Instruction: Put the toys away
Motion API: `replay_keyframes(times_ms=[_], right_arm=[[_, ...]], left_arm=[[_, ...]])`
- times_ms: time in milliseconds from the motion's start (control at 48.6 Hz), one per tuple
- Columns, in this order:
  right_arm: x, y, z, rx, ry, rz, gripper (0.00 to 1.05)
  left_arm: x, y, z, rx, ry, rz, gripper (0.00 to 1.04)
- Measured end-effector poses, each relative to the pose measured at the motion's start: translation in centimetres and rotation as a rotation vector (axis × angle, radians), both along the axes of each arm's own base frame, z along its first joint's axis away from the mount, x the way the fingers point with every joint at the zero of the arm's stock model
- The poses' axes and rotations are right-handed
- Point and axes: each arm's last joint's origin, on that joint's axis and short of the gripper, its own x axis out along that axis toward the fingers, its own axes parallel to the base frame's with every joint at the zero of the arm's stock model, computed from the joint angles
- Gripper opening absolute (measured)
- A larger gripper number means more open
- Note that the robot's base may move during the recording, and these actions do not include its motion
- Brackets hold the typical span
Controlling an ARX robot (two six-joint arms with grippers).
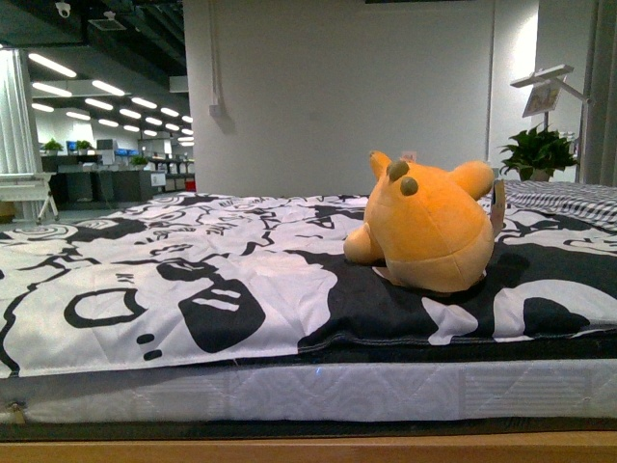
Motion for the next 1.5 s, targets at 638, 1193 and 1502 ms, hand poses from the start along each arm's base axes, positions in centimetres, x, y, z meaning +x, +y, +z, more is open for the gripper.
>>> replay_keyframes(times_ms=[638, 1193, 1502], right_arm=[[9.5, 0.6, 13.3, 0.070, -0.182, 0.028, 1.04], [23.6, 16.3, 19.1, -0.144, -0.107, 0.162, 1.04], [29.6, 18.0, 16.0, -0.247, -0.013, 0.017, 1.04]], left_arm=[[0.0, 0.0, 0.0, 0.000, 0.000, -0.001, 0.99], [0.0, 0.0, 0.0, 0.000, 0.000, -0.001, 0.99], [0.0, 0.0, 0.0, 0.000, 0.000, -0.001, 0.99]])
